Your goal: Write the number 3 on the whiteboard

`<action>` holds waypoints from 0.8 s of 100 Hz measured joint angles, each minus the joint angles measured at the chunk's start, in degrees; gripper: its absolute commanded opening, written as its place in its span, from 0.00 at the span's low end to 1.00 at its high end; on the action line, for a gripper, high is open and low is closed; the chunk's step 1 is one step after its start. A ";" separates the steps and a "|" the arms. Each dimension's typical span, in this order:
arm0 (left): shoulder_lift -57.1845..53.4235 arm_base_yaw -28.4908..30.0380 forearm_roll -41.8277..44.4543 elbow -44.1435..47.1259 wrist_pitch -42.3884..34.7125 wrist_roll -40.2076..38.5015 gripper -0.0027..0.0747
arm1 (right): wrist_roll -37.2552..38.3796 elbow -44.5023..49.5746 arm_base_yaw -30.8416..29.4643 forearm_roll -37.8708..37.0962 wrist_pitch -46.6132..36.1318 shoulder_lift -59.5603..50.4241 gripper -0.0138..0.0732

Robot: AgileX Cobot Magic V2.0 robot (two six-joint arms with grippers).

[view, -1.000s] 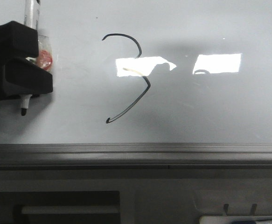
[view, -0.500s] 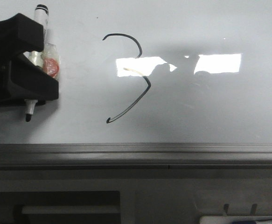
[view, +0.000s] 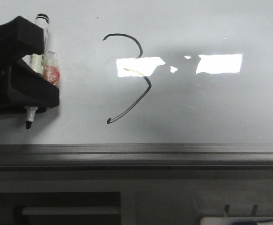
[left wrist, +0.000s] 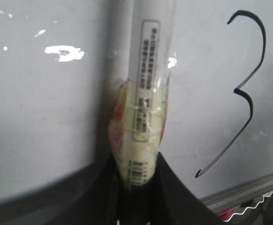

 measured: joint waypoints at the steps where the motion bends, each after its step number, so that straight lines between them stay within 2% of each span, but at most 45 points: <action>1: 0.00 0.00 0.00 0.00 0.00 0.00 0.09 | 0.00 0.00 0.00 0.00 0.00 0.00 0.82; 26: 0.00 0.00 0.67 0.00 -0.36 0.00 0.48 | 0.00 0.00 0.00 0.00 0.41 0.00 0.82; 32: 0.00 0.00 0.89 0.00 -0.36 -0.09 0.52 | 0.00 0.00 0.00 0.00 0.49 0.00 0.82; 68: -1.93 0.00 1.84 -0.20 -0.45 -0.22 0.54 | 0.00 0.00 0.00 0.00 0.81 0.00 0.81; 77: -3.89 0.36 2.77 0.01 -1.23 -0.22 0.53 | 0.00 0.00 0.00 0.00 0.91 0.00 0.74; 80: -4.75 0.46 3.36 0.01 -1.35 -0.22 0.53 | 0.00 0.00 0.00 0.00 0.95 0.00 0.68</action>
